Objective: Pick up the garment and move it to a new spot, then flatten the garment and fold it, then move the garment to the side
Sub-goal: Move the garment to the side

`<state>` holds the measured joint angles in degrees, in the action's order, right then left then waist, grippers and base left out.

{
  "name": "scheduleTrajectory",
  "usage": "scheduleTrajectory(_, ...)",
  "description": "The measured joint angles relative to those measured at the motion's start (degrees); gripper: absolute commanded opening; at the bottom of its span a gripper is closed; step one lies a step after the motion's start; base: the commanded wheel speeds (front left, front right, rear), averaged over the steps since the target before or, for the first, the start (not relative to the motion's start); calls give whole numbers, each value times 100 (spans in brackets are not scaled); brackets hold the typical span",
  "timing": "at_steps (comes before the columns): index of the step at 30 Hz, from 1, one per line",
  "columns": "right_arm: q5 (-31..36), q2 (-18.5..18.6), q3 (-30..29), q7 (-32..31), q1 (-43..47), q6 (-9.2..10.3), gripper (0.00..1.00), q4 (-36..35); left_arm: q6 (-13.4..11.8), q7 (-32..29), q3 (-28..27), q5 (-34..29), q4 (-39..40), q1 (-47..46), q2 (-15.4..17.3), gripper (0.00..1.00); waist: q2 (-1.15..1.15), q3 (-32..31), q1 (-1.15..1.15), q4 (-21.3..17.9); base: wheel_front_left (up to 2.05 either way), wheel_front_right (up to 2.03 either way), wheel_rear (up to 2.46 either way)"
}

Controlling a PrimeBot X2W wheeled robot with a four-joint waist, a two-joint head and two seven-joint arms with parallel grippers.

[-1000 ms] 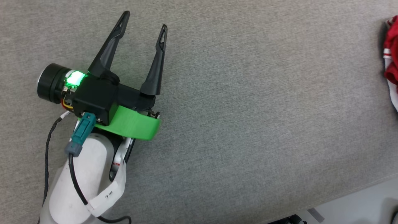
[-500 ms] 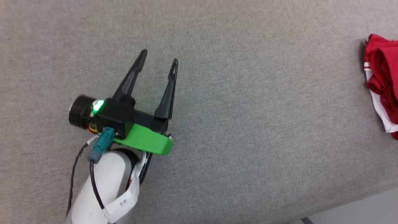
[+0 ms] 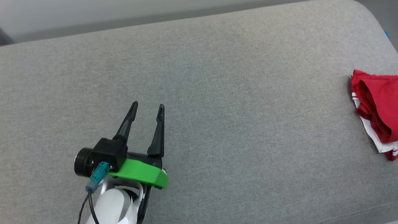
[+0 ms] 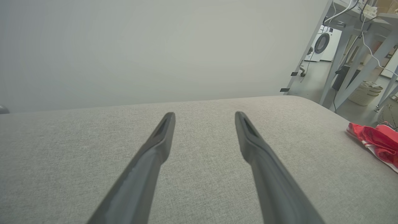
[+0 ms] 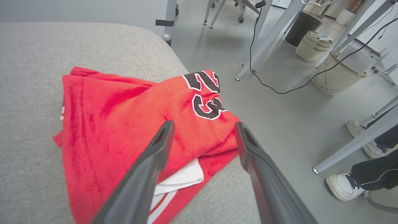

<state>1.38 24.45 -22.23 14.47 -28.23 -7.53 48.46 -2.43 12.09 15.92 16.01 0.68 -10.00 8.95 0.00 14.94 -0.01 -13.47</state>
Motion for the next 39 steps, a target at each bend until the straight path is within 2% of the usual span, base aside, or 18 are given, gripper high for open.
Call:
scheduleTrajectory(8, 33, -1126, 79, -201, 1370, 0, 100, -2028, -143, 77, -84, 76, -205, 391, -23, 100, 0, -460, 0, 392, 0, 0, 0)
scheduleTrajectory(15, -299, -1872, 616, -768, 2410, 0, 100, -3800, -159, 170, -143, 168, -460, 523, -102, 100, 0, -784, 0, 733, 0, 0, 0)
scheduleTrajectory(25, -666, -2083, 1480, -1193, 3246, 0, 100, -5241, -233, 249, -368, 225, -708, 796, -116, 100, 0, -1219, 0, 1111, 0, 0, 0)
scheduleTrajectory(31, -671, -2116, 1831, -1268, 3480, 0, 100, -5662, -235, 250, -401, 221, -744, 965, -79, 100, 0, -1428, 0, 1237, 0, 0, 0)
scheduleTrajectory(39, -637, -2145, 1896, -1328, 3712, 0, 100, -5948, -234, 253, -336, 219, -845, 1017, -74, 100, 0, -1567, 0, 1255, 0, 0, 0)
